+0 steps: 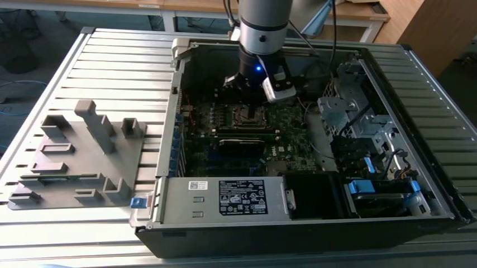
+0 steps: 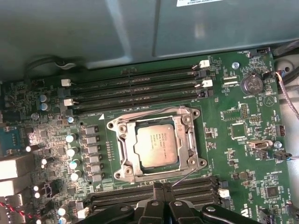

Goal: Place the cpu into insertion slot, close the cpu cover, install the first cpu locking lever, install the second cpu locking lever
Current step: 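Install the second cpu locking lever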

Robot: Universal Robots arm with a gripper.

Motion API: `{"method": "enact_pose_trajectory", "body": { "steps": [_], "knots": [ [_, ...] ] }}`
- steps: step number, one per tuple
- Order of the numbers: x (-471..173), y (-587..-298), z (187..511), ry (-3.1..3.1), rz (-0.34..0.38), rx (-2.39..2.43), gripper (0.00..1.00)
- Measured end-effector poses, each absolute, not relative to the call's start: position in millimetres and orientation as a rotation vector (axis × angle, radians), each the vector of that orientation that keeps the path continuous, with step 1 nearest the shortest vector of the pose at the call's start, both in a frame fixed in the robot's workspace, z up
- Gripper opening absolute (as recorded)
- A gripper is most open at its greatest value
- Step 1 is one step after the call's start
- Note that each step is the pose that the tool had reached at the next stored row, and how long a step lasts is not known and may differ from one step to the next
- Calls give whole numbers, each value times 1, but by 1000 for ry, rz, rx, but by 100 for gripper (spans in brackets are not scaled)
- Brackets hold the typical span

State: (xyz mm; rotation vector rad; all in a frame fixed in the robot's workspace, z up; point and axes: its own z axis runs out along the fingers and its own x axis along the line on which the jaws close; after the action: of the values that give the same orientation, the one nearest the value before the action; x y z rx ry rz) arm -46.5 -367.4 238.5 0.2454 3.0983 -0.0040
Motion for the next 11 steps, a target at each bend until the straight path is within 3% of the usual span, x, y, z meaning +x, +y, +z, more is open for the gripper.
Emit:
{"method": "enact_pose_trajectory", "body": {
  "steps": [11],
  "knots": [
    [-49,-367,238,3098,-4,245,11]
  ]
}}
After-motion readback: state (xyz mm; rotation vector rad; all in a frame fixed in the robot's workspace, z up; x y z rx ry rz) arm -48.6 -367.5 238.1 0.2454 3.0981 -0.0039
